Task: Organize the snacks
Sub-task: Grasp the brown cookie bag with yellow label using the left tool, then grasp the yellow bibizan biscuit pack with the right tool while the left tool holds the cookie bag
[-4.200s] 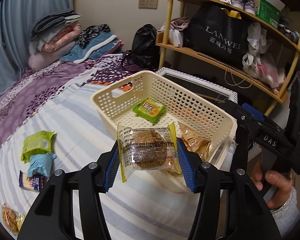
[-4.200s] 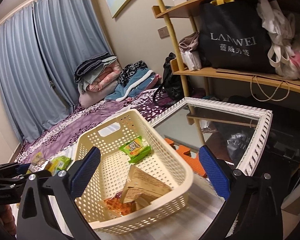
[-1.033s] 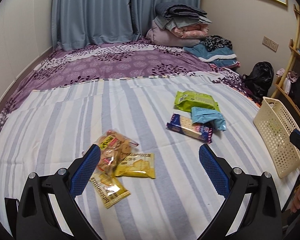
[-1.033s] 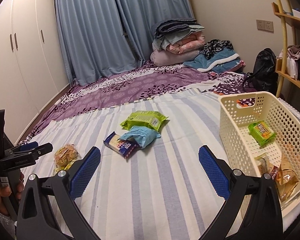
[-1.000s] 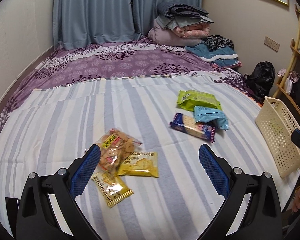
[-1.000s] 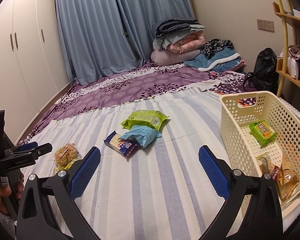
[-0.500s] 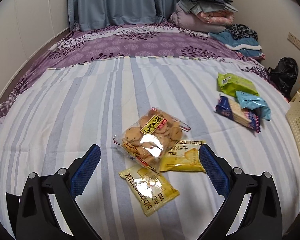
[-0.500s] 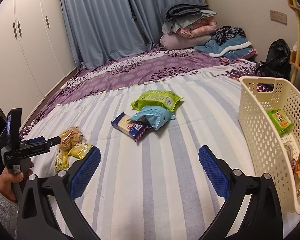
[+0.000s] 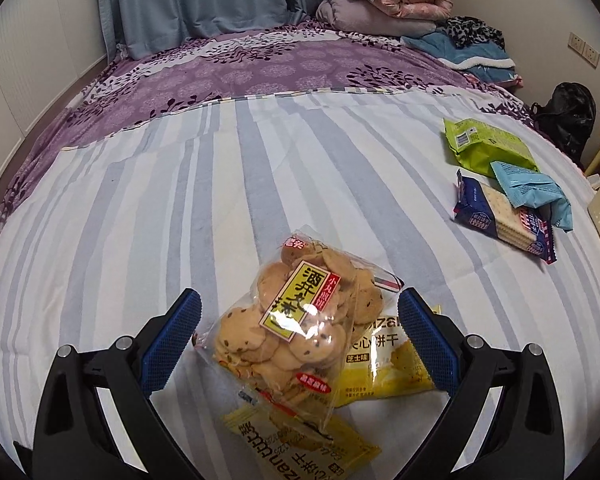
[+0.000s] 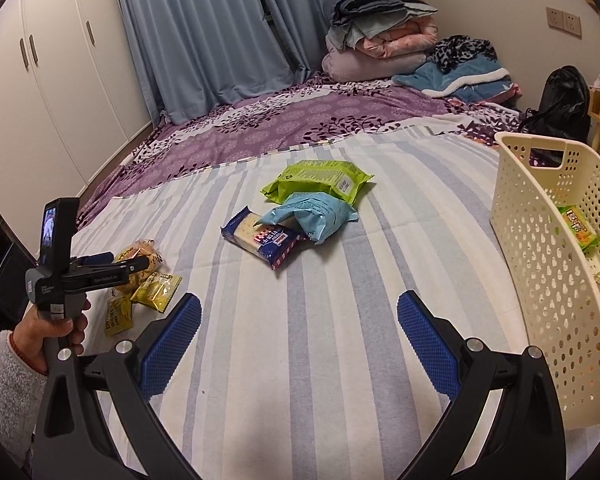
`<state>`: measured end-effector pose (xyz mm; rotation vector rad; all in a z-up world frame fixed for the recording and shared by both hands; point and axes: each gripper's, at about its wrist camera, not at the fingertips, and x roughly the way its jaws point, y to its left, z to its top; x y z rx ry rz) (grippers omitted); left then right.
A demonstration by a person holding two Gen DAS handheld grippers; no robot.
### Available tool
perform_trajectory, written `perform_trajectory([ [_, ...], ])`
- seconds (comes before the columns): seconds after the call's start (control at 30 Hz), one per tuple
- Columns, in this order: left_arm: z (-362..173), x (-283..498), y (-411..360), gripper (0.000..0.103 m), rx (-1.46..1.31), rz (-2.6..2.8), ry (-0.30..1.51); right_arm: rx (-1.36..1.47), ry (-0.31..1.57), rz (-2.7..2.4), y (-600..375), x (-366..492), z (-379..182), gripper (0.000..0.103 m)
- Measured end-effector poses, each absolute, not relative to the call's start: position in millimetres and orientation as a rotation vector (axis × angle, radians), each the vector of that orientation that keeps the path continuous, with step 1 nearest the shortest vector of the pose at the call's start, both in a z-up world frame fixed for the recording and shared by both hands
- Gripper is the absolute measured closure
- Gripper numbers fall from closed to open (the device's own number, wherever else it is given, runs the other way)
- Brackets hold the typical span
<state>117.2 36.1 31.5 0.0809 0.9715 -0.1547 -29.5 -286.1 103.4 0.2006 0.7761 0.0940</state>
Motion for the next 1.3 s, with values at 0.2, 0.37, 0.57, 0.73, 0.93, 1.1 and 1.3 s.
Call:
perform_trajectory([
  [0.2, 18, 131, 32, 0.003, 0.103, -0.156, 1.001, 0.192, 0.805, 0.115, -277, -23, 94, 0.005],
  [0.37, 13, 134, 43, 0.003, 0.06, -0.153, 1.011, 0.171, 0.831, 0.153, -262, -18, 85, 0.005],
  [0.57, 12, 130, 60, 0.007, 0.035, -0.135, 1.002, 0.133, 0.852, 0.207, -242, -8, 78, 0.005],
  [0.73, 12, 125, 70, 0.023, -0.002, -0.149, 0.995, 0.078, 0.873, 0.29, -220, 4, 70, 0.005],
  [0.93, 19, 119, 80, 0.03, -0.004, -0.119, 0.963, -0.032, 0.91, 0.437, -177, 25, 56, 0.005],
  [1.1, 27, 113, 94, 0.044, -0.023, -0.107, 0.94, -0.124, 0.929, 0.54, -137, 48, 43, 0.005],
  [1.3, 31, 107, 107, 0.044, -0.038, -0.103, 0.94, -0.212, 0.949, 0.598, -103, 78, 31, 0.005],
])
